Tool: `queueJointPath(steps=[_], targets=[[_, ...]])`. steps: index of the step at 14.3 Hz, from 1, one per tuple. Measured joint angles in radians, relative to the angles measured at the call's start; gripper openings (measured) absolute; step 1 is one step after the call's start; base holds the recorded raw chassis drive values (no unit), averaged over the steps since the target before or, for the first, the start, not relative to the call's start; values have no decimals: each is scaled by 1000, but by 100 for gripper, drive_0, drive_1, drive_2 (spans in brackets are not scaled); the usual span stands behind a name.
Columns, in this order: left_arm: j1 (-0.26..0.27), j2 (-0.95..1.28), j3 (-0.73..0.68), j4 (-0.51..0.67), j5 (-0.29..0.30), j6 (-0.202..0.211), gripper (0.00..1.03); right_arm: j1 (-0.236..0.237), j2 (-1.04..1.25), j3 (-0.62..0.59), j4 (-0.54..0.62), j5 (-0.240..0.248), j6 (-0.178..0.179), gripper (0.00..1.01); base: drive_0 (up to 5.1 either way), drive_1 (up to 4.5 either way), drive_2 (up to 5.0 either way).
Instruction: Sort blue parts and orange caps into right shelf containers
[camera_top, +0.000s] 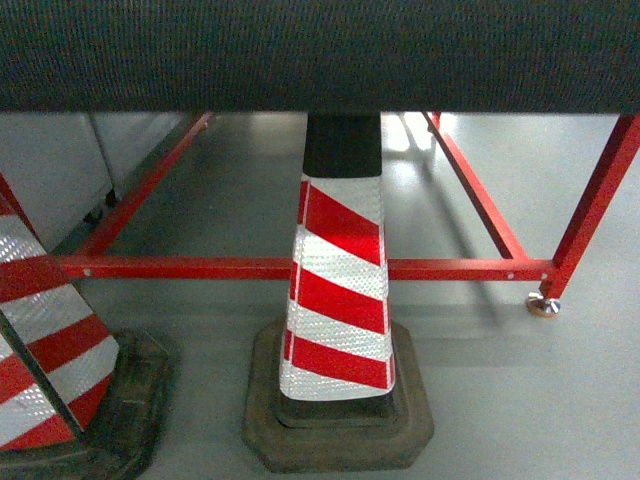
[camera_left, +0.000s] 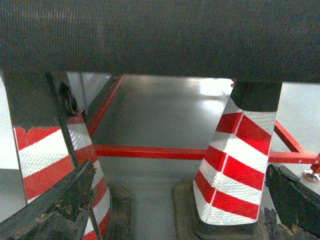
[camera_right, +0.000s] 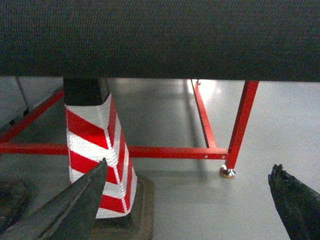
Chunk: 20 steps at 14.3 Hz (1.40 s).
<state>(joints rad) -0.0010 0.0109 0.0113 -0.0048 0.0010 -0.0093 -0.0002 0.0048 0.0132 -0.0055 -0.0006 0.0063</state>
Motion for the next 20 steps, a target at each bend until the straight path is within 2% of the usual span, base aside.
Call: queueJointPath(steps=[20], targets=[[0,0,0,-3,-2,1,98,0,0,0,-1,0,0,98,0,0,0]])
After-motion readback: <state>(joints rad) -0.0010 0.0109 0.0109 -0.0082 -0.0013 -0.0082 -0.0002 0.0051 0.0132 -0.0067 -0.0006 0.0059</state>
